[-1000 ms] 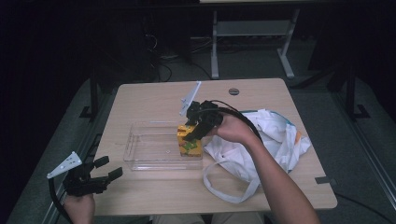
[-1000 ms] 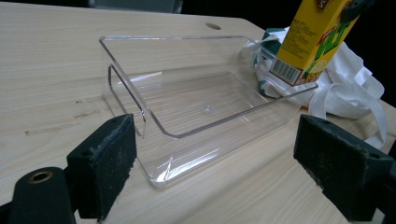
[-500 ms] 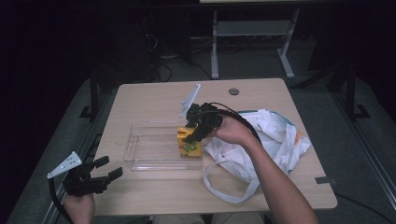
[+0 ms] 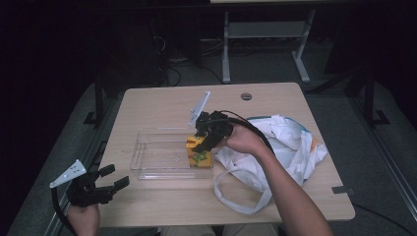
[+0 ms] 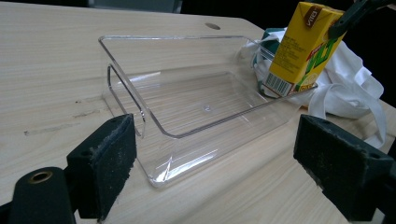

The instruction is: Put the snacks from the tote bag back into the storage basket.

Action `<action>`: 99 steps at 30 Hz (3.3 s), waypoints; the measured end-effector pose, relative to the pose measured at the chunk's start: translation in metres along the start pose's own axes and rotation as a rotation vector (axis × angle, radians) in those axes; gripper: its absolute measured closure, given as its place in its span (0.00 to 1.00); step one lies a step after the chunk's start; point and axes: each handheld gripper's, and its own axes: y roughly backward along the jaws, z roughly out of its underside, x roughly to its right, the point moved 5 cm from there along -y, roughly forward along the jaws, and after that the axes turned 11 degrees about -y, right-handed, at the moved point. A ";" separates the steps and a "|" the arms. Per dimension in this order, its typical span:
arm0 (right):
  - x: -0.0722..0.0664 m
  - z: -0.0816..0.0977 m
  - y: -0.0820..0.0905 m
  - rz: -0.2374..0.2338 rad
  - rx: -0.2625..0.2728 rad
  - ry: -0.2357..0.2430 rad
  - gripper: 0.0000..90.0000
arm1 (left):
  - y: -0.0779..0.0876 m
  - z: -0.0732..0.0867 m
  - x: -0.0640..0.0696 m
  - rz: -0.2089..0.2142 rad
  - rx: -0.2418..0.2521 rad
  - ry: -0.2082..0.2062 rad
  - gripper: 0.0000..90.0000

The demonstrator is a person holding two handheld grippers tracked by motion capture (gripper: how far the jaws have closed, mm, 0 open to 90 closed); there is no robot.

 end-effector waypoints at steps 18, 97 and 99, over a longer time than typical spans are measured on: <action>0.002 0.009 -0.012 -0.008 -0.003 -0.005 0.58 | 0.000 0.000 0.000 0.000 -0.001 -0.001 0.14; 0.003 0.033 -0.041 -0.034 0.008 -0.020 0.57 | -0.002 0.000 0.001 0.001 -0.002 -0.001 0.14; 0.003 0.033 -0.041 -0.037 0.008 -0.020 0.57 | -0.002 0.000 0.001 0.000 0.000 0.001 0.14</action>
